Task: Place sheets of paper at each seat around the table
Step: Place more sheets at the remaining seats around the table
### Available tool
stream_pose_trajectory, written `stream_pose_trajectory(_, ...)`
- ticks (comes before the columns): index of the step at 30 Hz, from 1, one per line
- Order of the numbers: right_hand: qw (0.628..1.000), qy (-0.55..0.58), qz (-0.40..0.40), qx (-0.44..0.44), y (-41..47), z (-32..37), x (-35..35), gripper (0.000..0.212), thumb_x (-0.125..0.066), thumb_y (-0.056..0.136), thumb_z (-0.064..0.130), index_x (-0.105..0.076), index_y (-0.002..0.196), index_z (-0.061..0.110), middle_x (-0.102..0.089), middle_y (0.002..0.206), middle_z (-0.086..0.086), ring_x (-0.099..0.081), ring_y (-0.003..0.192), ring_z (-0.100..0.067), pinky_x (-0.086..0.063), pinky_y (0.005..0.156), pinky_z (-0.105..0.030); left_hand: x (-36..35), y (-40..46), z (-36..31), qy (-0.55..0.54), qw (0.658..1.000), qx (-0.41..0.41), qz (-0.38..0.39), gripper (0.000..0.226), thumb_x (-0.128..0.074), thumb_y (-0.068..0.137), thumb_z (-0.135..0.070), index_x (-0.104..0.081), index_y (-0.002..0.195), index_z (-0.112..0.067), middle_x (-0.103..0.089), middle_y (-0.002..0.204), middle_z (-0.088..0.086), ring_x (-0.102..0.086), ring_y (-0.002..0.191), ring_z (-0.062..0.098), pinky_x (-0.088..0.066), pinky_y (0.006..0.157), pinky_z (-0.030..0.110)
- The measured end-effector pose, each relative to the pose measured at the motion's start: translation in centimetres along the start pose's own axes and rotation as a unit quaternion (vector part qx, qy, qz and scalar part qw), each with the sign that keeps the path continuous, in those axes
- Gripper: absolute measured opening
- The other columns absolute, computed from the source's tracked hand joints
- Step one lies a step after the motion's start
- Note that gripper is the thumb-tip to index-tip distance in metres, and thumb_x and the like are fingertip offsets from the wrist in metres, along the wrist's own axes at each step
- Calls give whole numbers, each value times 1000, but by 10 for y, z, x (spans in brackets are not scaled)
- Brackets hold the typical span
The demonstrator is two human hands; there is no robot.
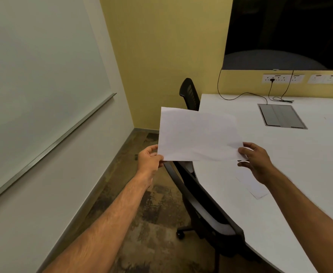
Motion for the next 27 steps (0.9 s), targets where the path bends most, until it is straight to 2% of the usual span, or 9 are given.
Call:
stream_pose_trajectory(5, 1000, 23, -15, 1, 65, 10, -58, 21, -60, 95, 3, -66, 95, 23, -68, 94, -5, -61, 76, -22, -52, 67, -40, 14, 98, -20, 24, 1000, 4, 16, 34, -68, 86, -2, -68, 113, -21, -68, 111, -1, -70, 97, 23, -60, 66, 23)
stream_pose_trajectory(11, 999, 24, -49, 1, 147, 31, -102, 19, -61, 95, 6, -65, 103, 22, -69, 100, -3, -65, 83, -21, -57, 63, -35, 8, 212, -37, 50, 996, 23, 75, 35, -67, 81, 1, -69, 109, -21, -71, 113, 5, -72, 89, 23, -53, 57, 20)
stream_pose_trajectory(15, 997, 14, -77, 0, 200, 43, -126, 24, -62, 94, 6, -64, 116, 16, -69, 104, -1, -65, 87, -21, -59, 57, -30, -6, 285, -39, 37, 992, 51, 105, 42, -63, 78, 3, -66, 114, -19, -68, 117, 6, -71, 87, 23, -56, 61, 26)
stream_pose_trajectory(19, 994, -5, -107, -5, 256, 40, -145, 21, -62, 94, 5, -66, 113, 15, -69, 109, -7, -65, 91, -26, -57, 63, -37, -29, 368, -37, 50, 983, 63, 165, 47, -60, 81, 3, -61, 121, -21, -62, 121, 4, -68, 97, 26, -61, 66, 32)
stream_pose_trajectory(23, 988, -16, -153, -4, 306, 40, -163, 19, -61, 95, 4, -67, 106, 18, -69, 110, -10, -64, 93, -29, -56, 67, -41, -57, 460, -38, 58, 969, 73, 227, 44, -65, 83, -2, -62, 123, -19, -67, 117, 3, -69, 98, 24, -62, 69, 35)
stream_pose_trajectory(27, 975, 2, -222, -14, 342, 41, -171, 19, -62, 95, 4, -67, 105, 20, -68, 112, -12, -64, 94, -29, -56, 70, -42, -93, 533, -42, 75, 949, 95, 292, 41, -67, 84, -3, -63, 122, -17, -69, 112, 1, -68, 99, 20, -61, 65, 30)
Point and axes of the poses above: each hand's wrist, its own y-axis towards the middle knuckle, its own x-axis out of the back of the hand, z = x × y, the point moved 6 cm from there along y, towards the middle knuckle
